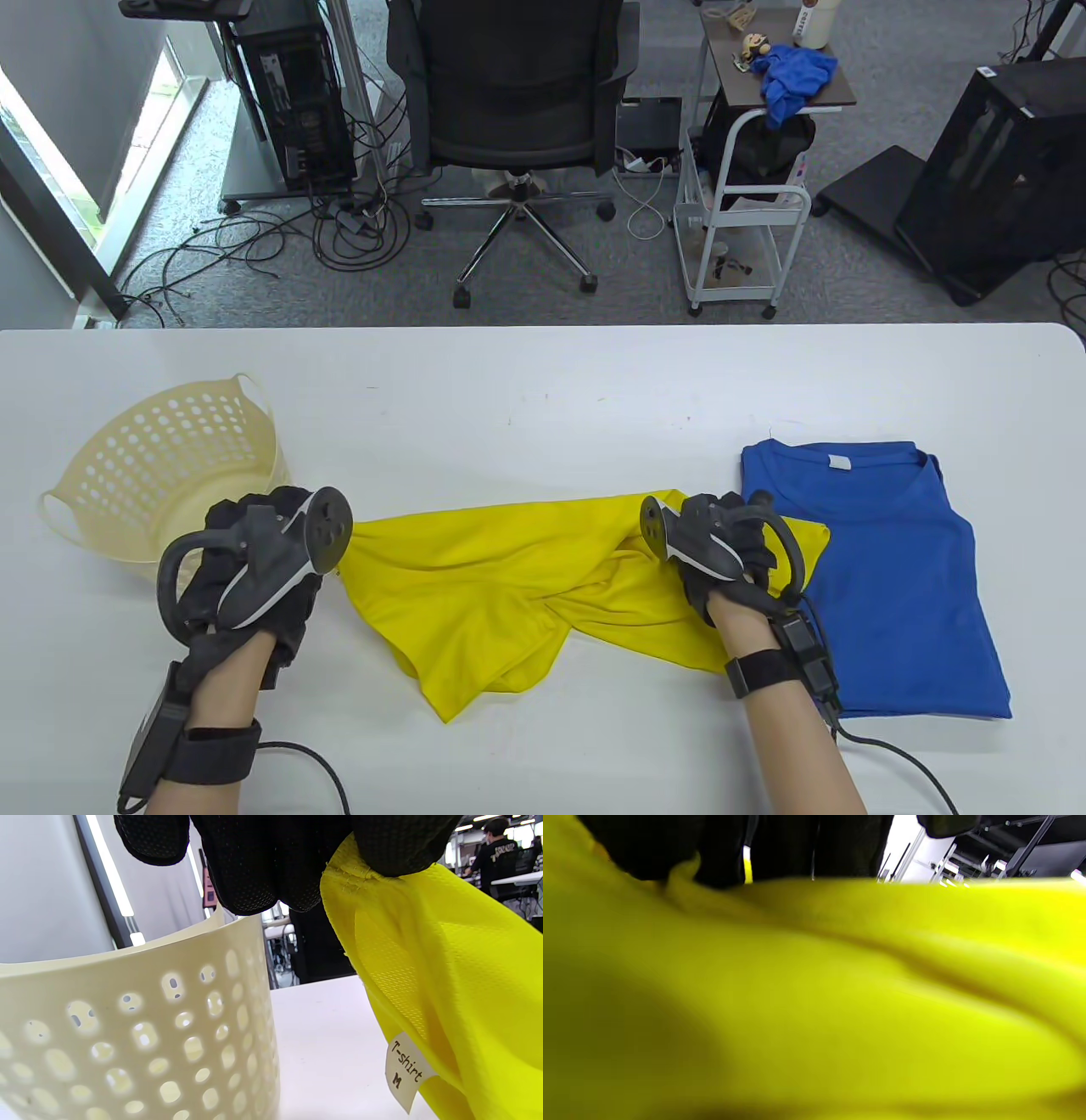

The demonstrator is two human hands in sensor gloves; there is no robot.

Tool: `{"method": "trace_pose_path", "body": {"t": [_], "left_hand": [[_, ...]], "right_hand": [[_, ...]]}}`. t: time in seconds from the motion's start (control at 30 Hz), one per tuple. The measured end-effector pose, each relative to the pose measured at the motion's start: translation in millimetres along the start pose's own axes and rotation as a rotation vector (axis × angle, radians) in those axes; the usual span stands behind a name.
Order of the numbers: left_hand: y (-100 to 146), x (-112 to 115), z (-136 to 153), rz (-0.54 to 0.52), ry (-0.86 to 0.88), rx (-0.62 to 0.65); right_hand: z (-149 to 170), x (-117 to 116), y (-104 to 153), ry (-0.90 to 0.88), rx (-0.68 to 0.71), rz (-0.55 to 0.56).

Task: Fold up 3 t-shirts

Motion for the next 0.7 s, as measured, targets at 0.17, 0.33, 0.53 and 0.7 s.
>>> {"method": "trace_pose_path", "body": {"t": [0.17,0.33,0.53,0.7], "left_hand": [[15.6,-8.0,12.7,-0.013,0.012,-0.03],[36.8,-29.6,26.7,-0.036,0.01,-0.054],[10.3,-57.7,24.4,0.029,0.042,-0.044],[-92.7,-51.6,-6.3,0.121,-0.124,-0.166]], "right_hand": [[32.9,55.0,26.7,-0.107,-0.003,0.123],[83.4,104.1,66.9,-0.135,0.026,0.127],[132.9,101.6,46.3,-0.082,-0.027,-0.081],[136.9,74.6,-39.7,-0.032,-0.164,-0.125]]}}
Point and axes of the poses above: the tracker on the back of each hand, its own z axis roughly to the little-finger side, its own y axis roughly from the fingertips to the wrist, x = y × z, the point moved 2 cm from there along -y, roughly from the wrist to the fingertips, and after that the axes turned 6 degrees about z, right-handed, at the moved point
